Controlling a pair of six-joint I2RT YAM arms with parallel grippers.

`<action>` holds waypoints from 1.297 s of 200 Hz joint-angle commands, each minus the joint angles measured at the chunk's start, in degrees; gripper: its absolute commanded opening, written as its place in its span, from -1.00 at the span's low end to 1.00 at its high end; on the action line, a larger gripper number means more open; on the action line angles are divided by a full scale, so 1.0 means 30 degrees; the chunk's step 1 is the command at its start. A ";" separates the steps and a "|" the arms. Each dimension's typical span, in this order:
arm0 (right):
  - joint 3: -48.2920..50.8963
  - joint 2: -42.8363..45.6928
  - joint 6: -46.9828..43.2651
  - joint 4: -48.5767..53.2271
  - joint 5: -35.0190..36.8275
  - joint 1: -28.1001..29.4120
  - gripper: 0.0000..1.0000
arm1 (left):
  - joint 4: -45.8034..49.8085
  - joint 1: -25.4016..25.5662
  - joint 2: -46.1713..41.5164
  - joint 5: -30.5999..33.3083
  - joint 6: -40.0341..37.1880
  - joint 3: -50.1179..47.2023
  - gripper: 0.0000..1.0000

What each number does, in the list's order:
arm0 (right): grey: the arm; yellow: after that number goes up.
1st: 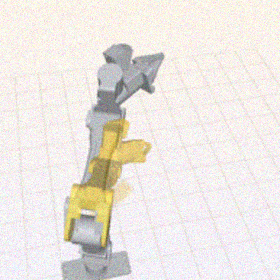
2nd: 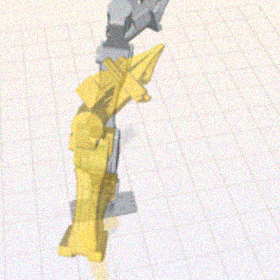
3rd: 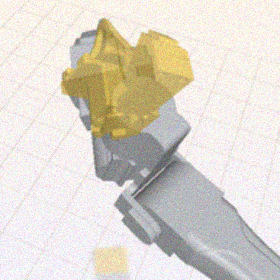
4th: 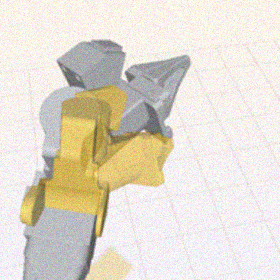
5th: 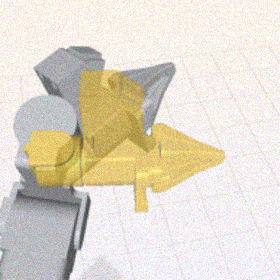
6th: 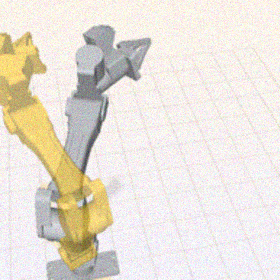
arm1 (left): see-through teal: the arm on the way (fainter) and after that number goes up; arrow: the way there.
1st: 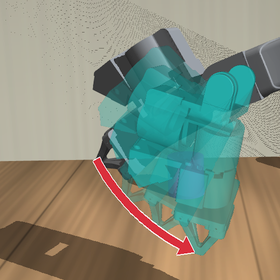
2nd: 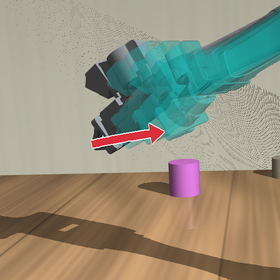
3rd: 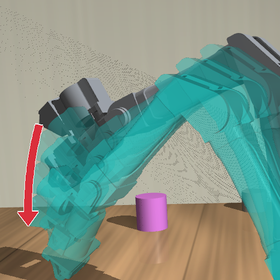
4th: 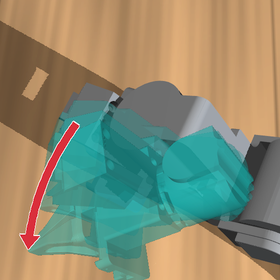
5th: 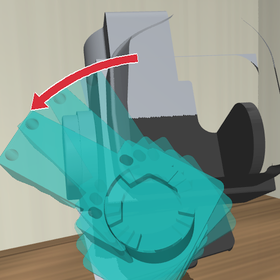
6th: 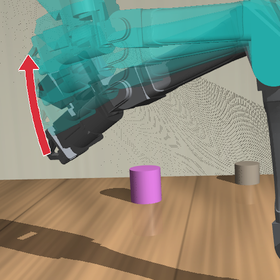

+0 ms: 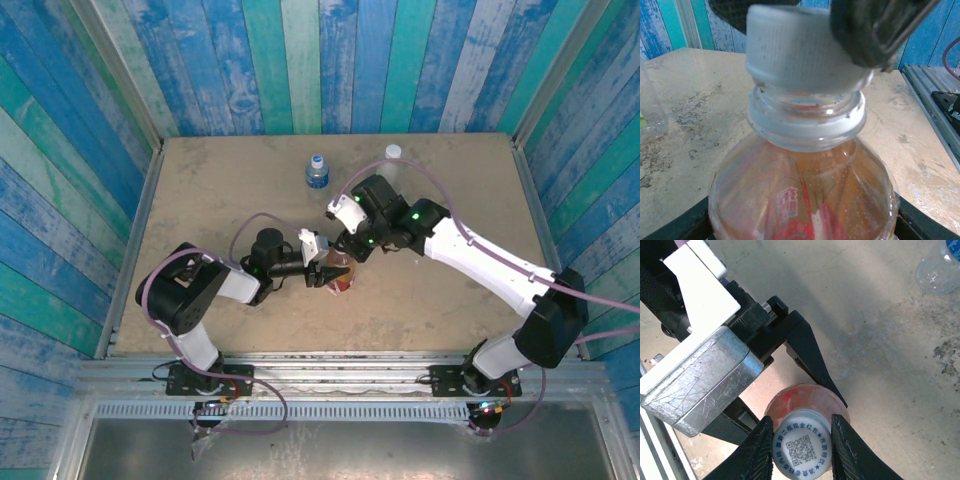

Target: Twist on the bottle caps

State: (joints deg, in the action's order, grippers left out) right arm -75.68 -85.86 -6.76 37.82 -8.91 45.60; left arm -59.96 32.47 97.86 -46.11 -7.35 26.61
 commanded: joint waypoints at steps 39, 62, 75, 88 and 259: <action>0.0627 -0.0686 0.0332 0.1979 0.1782 0.0581 -0.54 | 0.1592 0.0134 0.0505 -0.0510 0.0467 -0.0111 0.16; 0.0813 -0.0721 0.0857 0.2070 0.2323 0.0646 -0.56 | 0.1590 0.0134 0.0519 -0.0470 0.0475 -0.0111 0.16; 0.0977 -0.0701 0.1628 0.2105 0.2984 0.0697 -0.59 | 0.1586 0.0134 0.0497 -0.0371 0.0502 -0.0107 0.16; 0.1136 -0.0647 0.2844 0.2045 0.3764 0.0904 -0.62 | 0.1510 0.0134 0.0487 -0.0005 0.0596 -0.0110 0.15; 0.4310 0.0560 1.1387 -0.3732 0.8157 0.3618 -0.46 | 0.0837 0.0134 0.0521 0.0955 0.0892 -0.0366 0.16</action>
State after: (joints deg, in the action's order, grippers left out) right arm -63.33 -81.58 28.05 18.52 17.96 55.57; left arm -60.47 32.18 97.86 -43.59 -3.36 26.50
